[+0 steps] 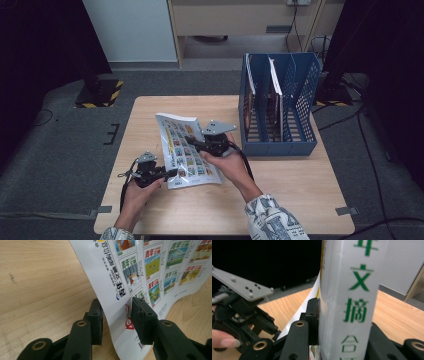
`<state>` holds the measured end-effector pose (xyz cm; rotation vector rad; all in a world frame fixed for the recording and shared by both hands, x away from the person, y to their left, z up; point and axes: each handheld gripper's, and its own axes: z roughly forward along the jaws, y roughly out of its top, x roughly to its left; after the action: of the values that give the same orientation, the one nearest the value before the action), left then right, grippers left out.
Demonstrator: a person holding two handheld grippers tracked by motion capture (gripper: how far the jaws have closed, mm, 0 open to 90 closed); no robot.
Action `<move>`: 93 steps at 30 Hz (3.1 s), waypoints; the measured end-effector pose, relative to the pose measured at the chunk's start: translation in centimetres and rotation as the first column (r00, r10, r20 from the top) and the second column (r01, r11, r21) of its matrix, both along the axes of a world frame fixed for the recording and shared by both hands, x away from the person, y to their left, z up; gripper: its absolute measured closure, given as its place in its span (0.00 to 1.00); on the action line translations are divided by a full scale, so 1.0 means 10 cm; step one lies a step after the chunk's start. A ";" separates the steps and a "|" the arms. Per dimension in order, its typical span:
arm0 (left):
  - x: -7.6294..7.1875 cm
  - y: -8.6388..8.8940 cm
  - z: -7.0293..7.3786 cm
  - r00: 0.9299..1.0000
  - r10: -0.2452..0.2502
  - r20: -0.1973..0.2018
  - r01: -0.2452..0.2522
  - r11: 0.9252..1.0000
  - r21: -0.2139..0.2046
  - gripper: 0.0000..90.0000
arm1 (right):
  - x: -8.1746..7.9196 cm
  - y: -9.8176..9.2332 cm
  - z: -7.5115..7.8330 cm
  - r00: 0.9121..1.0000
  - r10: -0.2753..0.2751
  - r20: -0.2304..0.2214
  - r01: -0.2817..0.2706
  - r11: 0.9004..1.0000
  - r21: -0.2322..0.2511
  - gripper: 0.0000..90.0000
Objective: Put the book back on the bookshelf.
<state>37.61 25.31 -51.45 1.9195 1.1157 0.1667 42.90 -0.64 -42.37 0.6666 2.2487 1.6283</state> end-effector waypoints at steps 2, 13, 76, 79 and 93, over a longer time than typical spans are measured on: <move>0.00 0.00 0.01 1.000 -0.003 0.009 0.003 1.000 0.010 0.69 | 0.01 -0.01 0.01 1.000 0.009 -0.015 -0.009 1.000 -0.009 0.79; 0.00 -0.01 0.01 1.000 -0.001 0.012 0.001 1.000 0.022 0.69 | 0.05 0.04 0.02 0.999 0.010 -0.032 -0.011 0.998 -0.060 0.80; -0.05 0.10 0.15 0.983 0.071 0.167 -0.085 0.993 0.079 0.76 | 0.01 0.03 0.14 0.997 0.070 0.030 -0.073 0.991 0.108 0.81; -0.05 0.10 0.15 0.983 0.071 0.167 -0.084 0.994 0.076 0.76 | 0.01 0.03 0.14 0.997 0.063 0.032 -0.066 0.992 0.112 0.81; 0.01 0.09 0.08 0.978 0.163 0.127 -0.168 0.985 0.034 0.25 | -0.04 -0.02 0.21 0.998 0.052 0.021 -0.054 0.989 0.136 0.82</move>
<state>37.66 26.17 -50.67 1.8281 1.1961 0.4007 42.46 -0.87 -40.22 0.6279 2.1752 1.8202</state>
